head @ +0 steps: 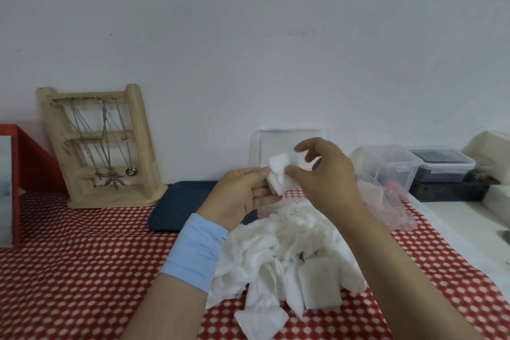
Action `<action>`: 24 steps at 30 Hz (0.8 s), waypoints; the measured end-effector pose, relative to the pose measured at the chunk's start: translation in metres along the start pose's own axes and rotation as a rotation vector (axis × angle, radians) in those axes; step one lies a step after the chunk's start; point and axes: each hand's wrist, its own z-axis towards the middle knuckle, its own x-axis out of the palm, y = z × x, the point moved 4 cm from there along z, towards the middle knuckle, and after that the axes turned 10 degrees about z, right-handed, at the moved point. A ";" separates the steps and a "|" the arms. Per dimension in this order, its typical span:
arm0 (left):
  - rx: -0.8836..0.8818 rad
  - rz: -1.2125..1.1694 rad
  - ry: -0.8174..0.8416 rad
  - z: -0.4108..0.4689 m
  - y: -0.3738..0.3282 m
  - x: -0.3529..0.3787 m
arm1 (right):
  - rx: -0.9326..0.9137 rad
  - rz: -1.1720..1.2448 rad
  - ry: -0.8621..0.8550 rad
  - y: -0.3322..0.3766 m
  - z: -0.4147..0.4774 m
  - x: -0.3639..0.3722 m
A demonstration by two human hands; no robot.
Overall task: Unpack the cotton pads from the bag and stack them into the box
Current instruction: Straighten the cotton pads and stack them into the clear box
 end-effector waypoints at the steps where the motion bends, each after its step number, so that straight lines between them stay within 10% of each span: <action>1: 0.006 0.008 -0.003 0.000 0.000 0.001 | -0.047 -0.008 0.019 0.003 -0.001 0.002; 15: 0.061 0.224 -0.038 -0.001 -0.004 -0.006 | 0.156 0.156 0.261 -0.002 -0.002 0.006; 24: 0.016 0.188 -0.192 0.002 0.000 -0.017 | 0.345 0.630 0.071 -0.012 0.010 -0.015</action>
